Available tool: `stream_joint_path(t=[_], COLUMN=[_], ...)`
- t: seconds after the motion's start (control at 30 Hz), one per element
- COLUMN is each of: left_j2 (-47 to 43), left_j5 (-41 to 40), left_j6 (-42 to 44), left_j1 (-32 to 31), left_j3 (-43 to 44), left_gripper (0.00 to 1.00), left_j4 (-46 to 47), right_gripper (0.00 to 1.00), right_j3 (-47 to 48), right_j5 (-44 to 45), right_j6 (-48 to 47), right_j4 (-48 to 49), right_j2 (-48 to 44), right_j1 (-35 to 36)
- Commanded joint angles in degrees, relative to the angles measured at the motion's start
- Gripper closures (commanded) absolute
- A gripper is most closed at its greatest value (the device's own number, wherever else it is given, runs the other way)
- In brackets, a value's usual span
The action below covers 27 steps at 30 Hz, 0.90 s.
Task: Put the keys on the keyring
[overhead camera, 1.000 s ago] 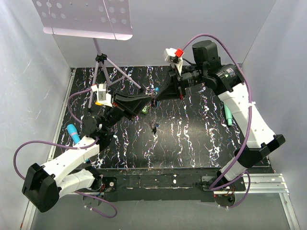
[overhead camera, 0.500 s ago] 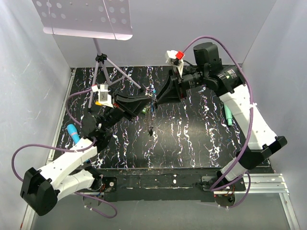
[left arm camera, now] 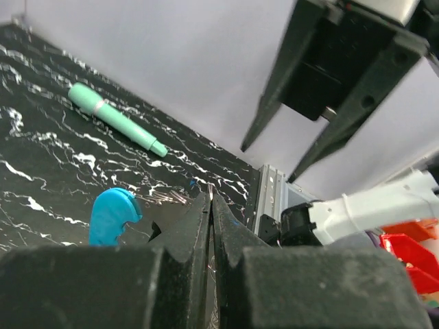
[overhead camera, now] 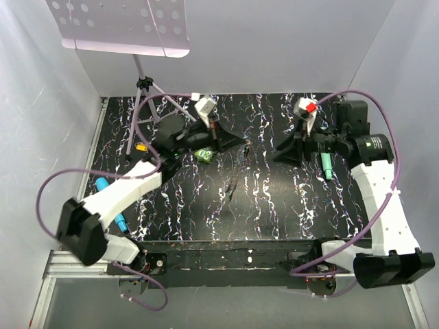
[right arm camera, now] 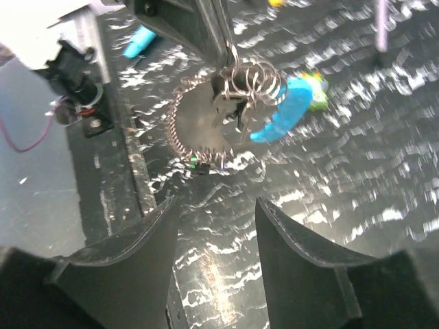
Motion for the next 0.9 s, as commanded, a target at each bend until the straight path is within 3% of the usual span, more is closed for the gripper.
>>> stream_joint_path(t=[0.0, 0.17, 0.3, 0.67, 0.87], left_j2=[13.9, 29.3, 36.5, 41.1, 44.3], left_j5=[1.8, -4.3, -12.7, -31.9, -36.8], left_j6=[-5.7, -12.5, -8.6, 5.0, 7.1], left_j1=[-0.1, 0.0, 0.2, 4.4, 9.4], left_j3=[10.8, 20.0, 28.1, 30.7, 35.4], left_gripper=[1.0, 1.0, 1.0, 1.0, 1.0], left_j4=[-1.7, 3.9, -0.6, -8.6, -12.8], right_gripper=[0.44, 0.43, 0.43, 0.42, 0.42], right_j3=[-10.8, -22.1, -26.6, -34.1, -35.5], right_j5=[-1.8, -3.9, -5.1, -6.7, -7.3], right_j6=[2.5, 6.1, 6.5, 7.0, 7.0], right_j4=[9.3, 16.2, 18.1, 21.9, 22.9], right_j2=[-5.5, -11.2, -13.7, -15.2, -15.0], right_j1=[-12.2, -22.7, -25.1, -25.6, -25.6])
